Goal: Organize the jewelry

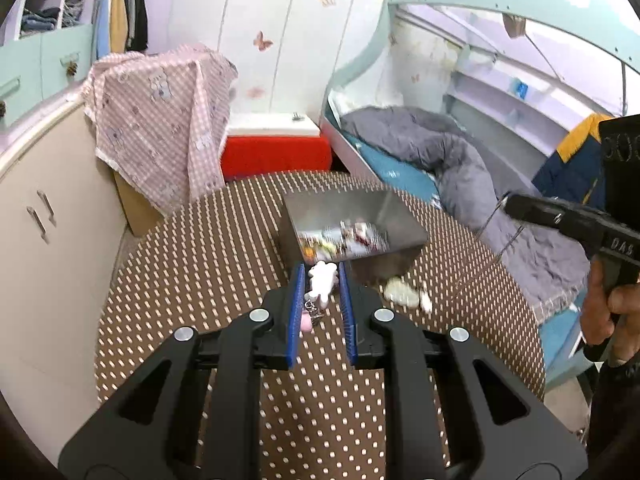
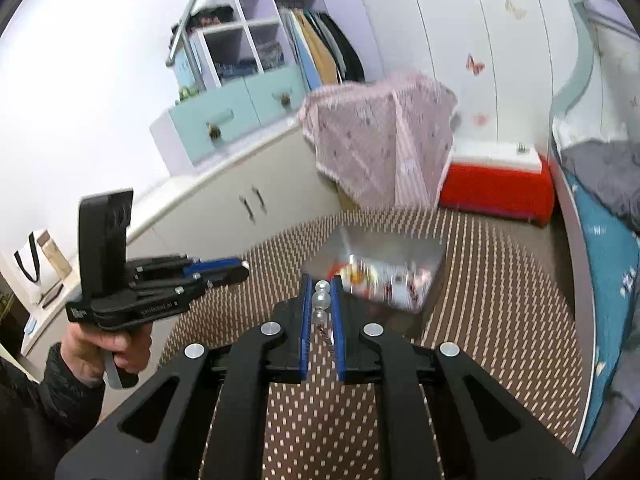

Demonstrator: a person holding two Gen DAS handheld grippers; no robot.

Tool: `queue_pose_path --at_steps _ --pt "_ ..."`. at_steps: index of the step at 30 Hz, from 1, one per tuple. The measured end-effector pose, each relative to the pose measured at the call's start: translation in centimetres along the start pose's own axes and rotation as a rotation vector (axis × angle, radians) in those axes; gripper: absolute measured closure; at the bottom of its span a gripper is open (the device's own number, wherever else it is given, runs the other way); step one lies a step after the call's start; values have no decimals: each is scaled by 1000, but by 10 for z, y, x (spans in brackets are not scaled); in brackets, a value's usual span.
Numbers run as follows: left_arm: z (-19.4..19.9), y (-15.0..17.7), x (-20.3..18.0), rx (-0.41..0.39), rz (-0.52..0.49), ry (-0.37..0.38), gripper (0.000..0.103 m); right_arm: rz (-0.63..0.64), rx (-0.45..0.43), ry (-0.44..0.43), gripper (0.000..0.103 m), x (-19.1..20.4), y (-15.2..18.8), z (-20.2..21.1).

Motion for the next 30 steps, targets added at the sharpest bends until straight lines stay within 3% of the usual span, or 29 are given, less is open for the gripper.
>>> queue_pose_path --at_steps 6,12,24,25,26,27,29,30 --pt "8 -37 -6 -57 -24 -13 86 18 -85 6 95 -9 -47 8" --pt "-4 -69 -13 -77 -21 8 86 6 -112 -7 95 -20 -75 3" --pt "-62 -88 -17 9 18 60 84 -89 -18 28 93 -56 -63 -51" --pt "-65 -87 -18 17 13 55 67 -111 -5 46 89 -63 -59 -56" --pt "-69 -86 -19 30 10 43 46 -128 3 63 75 -68 -57 -59" --pt "-69 -87 -18 22 13 18 12 -153 10 94 49 -75 -53 -60" --pt "-59 -89 -13 -62 18 -32 7 -192 -23 131 11 -84 -49 -53" --pt "-57 -87 -11 -59 19 -38 7 -205 -40 137 10 -86 -48 -48"
Point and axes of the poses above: each gripper's, at about its wrist camera, not at the fingertips, and z roughly against the way its jaws point, x to its left, y to its underside, the point moved 6 cm from there along -z, roughly the way its jaws point, and after that the axes turned 4 degrees about z, right-handed, at the moved point
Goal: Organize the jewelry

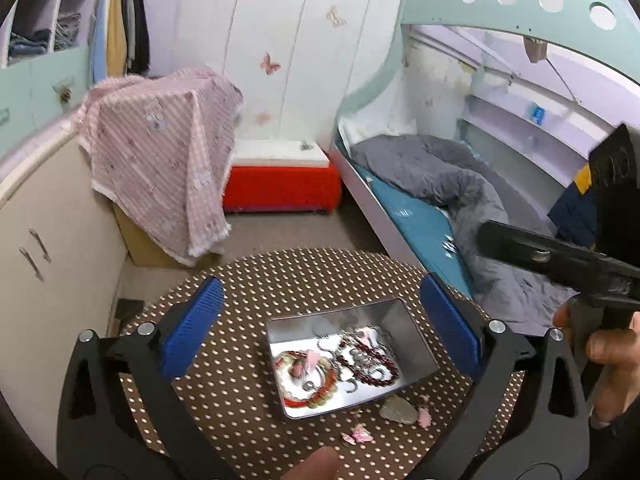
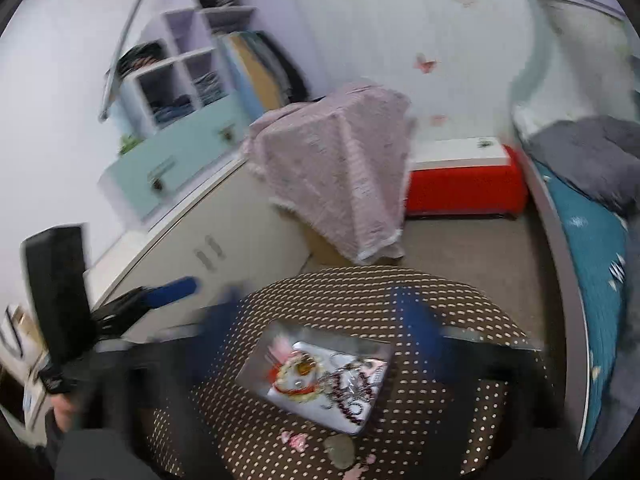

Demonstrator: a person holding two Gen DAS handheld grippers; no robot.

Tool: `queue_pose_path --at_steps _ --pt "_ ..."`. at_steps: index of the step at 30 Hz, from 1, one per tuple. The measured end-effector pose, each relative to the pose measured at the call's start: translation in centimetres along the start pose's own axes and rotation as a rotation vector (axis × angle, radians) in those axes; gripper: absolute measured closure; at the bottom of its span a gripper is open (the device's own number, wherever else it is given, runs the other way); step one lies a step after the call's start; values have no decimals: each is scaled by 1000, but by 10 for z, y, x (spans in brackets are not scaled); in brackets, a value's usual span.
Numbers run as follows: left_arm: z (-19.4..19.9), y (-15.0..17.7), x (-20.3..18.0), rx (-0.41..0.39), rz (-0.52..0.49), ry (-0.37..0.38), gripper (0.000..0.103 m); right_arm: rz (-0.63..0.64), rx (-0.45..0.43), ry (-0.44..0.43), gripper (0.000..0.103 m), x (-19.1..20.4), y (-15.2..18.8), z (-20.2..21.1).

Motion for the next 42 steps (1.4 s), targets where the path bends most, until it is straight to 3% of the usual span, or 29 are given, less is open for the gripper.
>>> queue_pose_path --at_steps 7,16,28,35,42 --pt "21 6 16 -36 24 -68 7 -23 -23 73 8 -11 6 19" --pt "47 17 28 -70 61 -76 7 0 -30 96 8 -7 12 31" --pt "67 43 24 -85 26 -84 7 9 -23 119 8 -6 35 51" --pt "56 78 22 -24 18 -70 7 -11 29 176 8 -15 75 58" --pt "31 116 7 76 -34 -40 7 -38 141 209 8 -26 128 47"
Point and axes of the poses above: each gripper's, at about its wrist camera, not at the fingertips, and z roughly against the way its jaws point, x to its left, y to its underside, the point moved 6 cm from there along -z, roughly the way its jaws point, and after that the axes turned 4 degrees about z, right-handed, at the moved point
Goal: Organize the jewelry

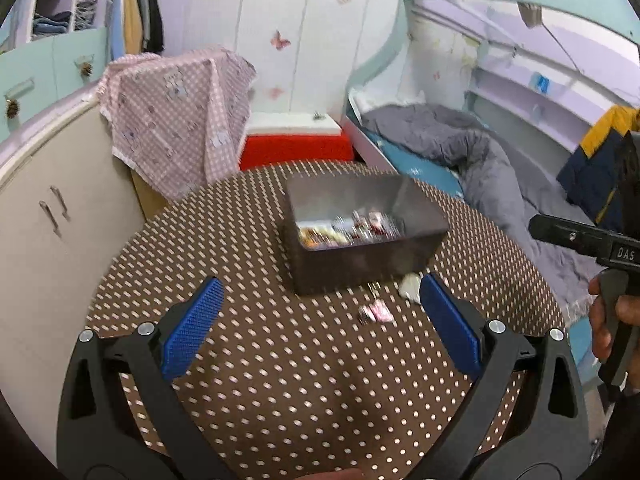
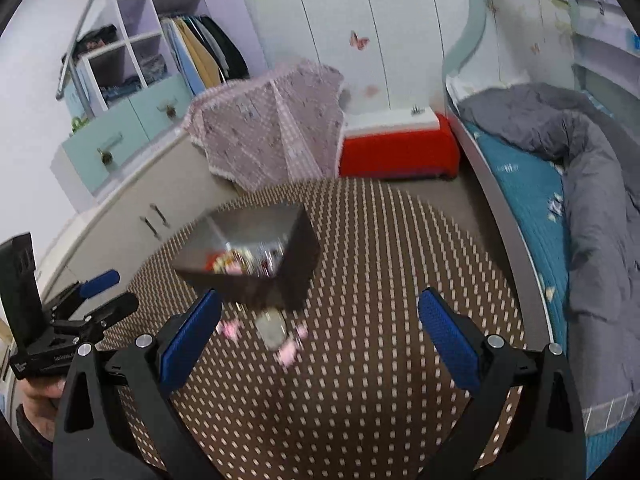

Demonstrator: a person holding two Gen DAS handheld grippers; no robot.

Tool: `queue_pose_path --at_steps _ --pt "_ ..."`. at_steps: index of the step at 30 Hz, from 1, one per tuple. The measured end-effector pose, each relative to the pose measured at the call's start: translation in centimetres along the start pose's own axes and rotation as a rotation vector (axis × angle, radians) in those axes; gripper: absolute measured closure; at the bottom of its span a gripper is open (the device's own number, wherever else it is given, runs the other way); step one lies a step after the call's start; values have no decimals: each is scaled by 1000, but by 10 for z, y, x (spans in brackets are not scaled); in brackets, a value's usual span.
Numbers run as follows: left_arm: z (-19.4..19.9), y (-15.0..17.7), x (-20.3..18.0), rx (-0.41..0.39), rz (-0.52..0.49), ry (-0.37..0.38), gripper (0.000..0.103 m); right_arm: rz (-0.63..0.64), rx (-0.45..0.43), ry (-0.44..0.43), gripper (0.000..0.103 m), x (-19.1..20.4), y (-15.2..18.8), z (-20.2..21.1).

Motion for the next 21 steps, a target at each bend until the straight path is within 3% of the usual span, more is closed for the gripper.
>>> queue_pose_path --at_steps 11,14,16,17,19,21 --pt "-63 27 -23 134 -135 -11 7 -19 93 24 8 -10 33 -23" --pt "-76 30 -27 186 -145 11 24 -17 106 23 8 -10 39 -27" --pt "-80 31 -30 210 -148 43 53 -5 117 24 8 -9 40 -30" --pt "-81 31 -31 216 -155 50 57 -1 120 23 8 -8 41 -32" --pt "-80 31 -35 217 -161 71 80 8 127 18 8 -5 43 -37" --pt "-77 32 -34 219 -137 102 83 27 136 14 8 1 43 -43"
Point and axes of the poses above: each gripper's, at about its wrist camera, not at the fingertips, and z roughly against the way its jaws point, x to its left, y to its underside, the point moved 6 cm from there along -z, roughly the way its jaws point, and after that the axes turned 4 degrees about z, right-handed, at the moved point
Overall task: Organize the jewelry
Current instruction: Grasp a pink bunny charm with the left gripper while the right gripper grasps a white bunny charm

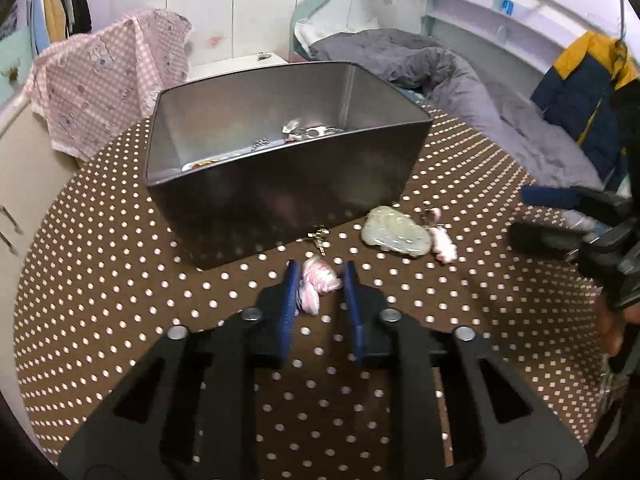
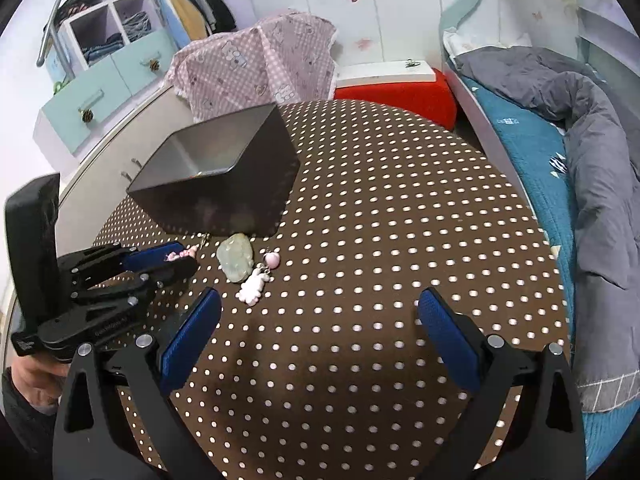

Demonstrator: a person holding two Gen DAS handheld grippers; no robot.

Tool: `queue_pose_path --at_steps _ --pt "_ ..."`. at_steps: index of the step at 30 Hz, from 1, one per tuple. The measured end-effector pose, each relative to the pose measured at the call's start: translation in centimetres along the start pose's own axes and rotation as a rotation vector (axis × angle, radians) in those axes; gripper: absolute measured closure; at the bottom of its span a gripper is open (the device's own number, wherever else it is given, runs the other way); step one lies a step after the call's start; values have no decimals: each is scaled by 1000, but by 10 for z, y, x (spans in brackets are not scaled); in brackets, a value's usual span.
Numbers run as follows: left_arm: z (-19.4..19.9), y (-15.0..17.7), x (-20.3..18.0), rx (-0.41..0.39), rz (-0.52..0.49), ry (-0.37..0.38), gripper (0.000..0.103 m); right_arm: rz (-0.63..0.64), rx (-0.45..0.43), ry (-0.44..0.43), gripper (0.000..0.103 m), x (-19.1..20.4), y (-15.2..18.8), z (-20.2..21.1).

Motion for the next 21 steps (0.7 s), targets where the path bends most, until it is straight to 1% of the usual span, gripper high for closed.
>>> queue_pose_path --at_steps 2,4,6,7,9,10,11,12,13,14,16,21 --pt "3 4 1 -4 13 1 83 25 6 -7 8 9 -1 -6" --pt "8 8 5 -12 34 -4 83 51 3 -18 14 19 -3 -11" --pt "14 11 12 -21 59 -8 83 89 18 -22 29 29 -4 -21" --pt "16 13 14 -24 68 -10 83 107 29 -15 33 33 -5 -27" --pt "14 15 15 -27 86 -13 83 151 22 22 44 37 -7 -33" --pt "17 18 18 -29 100 -16 83 176 24 38 48 40 -7 -34" --pt "18 19 20 -31 109 -18 83 205 24 54 54 43 -6 -35" --pt "19 20 22 -32 119 -17 82 233 26 54 71 46 -5 -34" --pt "19 22 23 -32 126 -14 82 246 28 55 81 48 -3 -33" --pt "20 23 24 -32 133 -10 82 265 31 63 89 49 0 -32" --pt "23 25 27 -33 144 -2 82 275 36 53 89 48 4 -28" --pt "30 27 30 -42 152 -6 82 216 14 5 89 39 9 -7"
Point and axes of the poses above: each gripper's, at about its wrist camera, not at the fingertips, and z roughly against the way its jaws point, x to its left, y to its underside, the point moved 6 cm from there along -z, roughly the way its jaws point, and after that the axes turned 4 degrees about z, right-handed, at the moved point
